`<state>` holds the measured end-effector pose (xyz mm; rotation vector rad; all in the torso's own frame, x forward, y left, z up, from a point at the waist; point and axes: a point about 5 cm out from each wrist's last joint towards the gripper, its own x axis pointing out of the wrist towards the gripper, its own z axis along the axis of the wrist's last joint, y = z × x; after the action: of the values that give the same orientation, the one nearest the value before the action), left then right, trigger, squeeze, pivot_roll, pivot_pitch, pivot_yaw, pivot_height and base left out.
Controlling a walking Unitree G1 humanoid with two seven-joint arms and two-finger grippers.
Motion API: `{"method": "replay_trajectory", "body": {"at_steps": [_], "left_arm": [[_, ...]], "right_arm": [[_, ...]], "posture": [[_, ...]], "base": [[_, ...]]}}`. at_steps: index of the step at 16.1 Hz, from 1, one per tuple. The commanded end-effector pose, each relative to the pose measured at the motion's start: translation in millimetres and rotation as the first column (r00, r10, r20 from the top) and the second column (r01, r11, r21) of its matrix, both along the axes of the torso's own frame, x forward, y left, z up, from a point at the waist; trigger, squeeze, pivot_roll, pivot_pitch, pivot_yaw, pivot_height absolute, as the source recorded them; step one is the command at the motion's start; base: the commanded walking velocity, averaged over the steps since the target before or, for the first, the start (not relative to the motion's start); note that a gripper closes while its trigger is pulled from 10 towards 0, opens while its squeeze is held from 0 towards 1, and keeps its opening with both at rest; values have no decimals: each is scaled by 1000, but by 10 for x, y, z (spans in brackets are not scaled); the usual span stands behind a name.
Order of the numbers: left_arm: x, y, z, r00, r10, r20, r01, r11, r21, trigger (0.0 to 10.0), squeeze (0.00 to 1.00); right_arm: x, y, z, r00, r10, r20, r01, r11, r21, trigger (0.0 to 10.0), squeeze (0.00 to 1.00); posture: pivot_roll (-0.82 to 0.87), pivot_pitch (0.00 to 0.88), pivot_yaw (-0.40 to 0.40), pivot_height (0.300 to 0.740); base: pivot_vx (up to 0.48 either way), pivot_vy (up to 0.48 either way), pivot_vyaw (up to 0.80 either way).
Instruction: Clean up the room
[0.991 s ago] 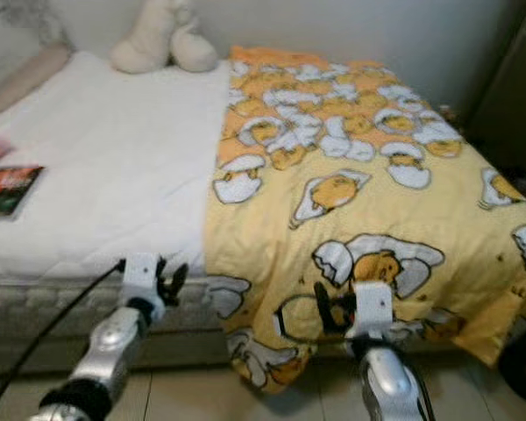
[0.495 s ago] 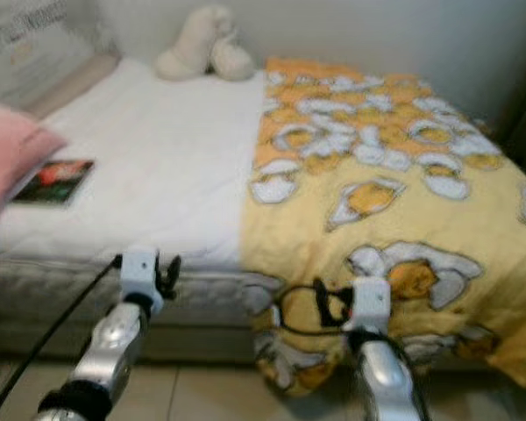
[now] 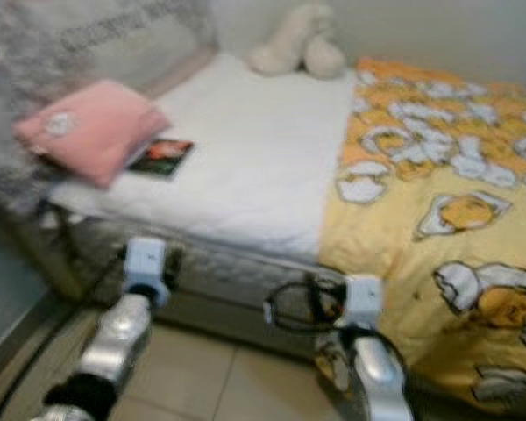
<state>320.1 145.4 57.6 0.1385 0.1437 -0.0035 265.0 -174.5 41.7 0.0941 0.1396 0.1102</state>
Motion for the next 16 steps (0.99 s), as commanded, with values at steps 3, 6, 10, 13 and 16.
{"method": "replay_trajectory", "body": {"at_steps": [3,6,10,13,16], "left_arm": [[-30,-25,79,998,7,68,-6,1000,-15,10000,0],[-66,-41,301,976,-62,211,52,997,52,10000,0],[-13,-51,119,999,3,52,-3,1000,-1,10000,0],[-13,24,192,996,41,82,-35,997,-74,10000,0],[0,88,207,995,65,79,-60,996,-72,10000,0]], "right_arm": [[9,-79,89,998,-27,61,28,999,-23,10000,0],[-6,-142,247,990,-22,141,32,997,-68,10000,0],[24,-81,147,997,10,83,-8,1000,-28,10000,0],[6,-31,94,997,44,59,-42,999,-33,10000,0],[12,16,92,994,92,64,-89,995,-55,10000,0]], "posture": [[18,0,40,710],[28,0,34,710],[43,0,28,710],[64,0,18,710],[63,0,13,710]], "base": [[0,-480,515],[0,-476,517],[0,-234,517],[89,0,515],[480,0,571]]}}
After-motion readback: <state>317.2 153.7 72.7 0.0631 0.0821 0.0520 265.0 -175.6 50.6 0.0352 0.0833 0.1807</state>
